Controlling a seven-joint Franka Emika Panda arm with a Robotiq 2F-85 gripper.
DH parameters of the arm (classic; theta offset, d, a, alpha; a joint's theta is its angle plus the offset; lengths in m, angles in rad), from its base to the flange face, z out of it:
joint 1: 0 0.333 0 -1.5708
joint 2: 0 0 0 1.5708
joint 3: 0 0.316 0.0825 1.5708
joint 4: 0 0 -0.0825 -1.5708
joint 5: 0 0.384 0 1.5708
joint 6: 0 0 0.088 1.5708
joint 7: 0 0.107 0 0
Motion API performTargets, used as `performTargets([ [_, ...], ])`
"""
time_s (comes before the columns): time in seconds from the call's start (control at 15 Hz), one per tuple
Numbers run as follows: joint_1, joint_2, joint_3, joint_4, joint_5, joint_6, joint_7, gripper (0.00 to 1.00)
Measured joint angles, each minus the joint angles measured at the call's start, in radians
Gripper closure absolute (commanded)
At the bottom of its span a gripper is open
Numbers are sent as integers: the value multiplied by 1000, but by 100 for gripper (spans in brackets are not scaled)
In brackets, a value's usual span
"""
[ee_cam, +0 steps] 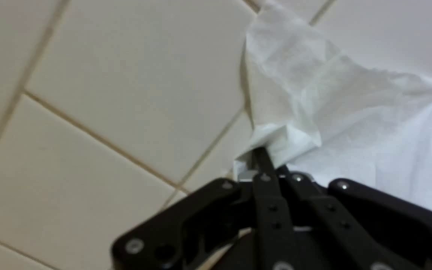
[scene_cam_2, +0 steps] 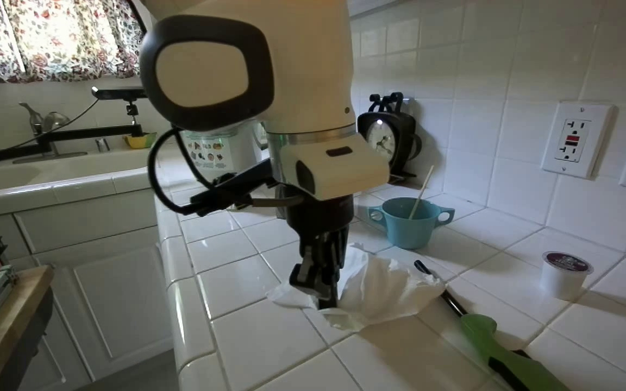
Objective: Use the cloth to wipe the table
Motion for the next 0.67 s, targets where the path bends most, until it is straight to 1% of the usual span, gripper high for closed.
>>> performTargets([
  [0.13,-5,-32,-25,-40,0,-42,-1,100],
  [0.33,-25,-42,-69,-53,0,-76,-1,100],
  [0.47,-47,-36,-95,-50,0,-75,-1,100],
  [0.67,-77,-14,-100,-27,1,-46,-1,100],
])
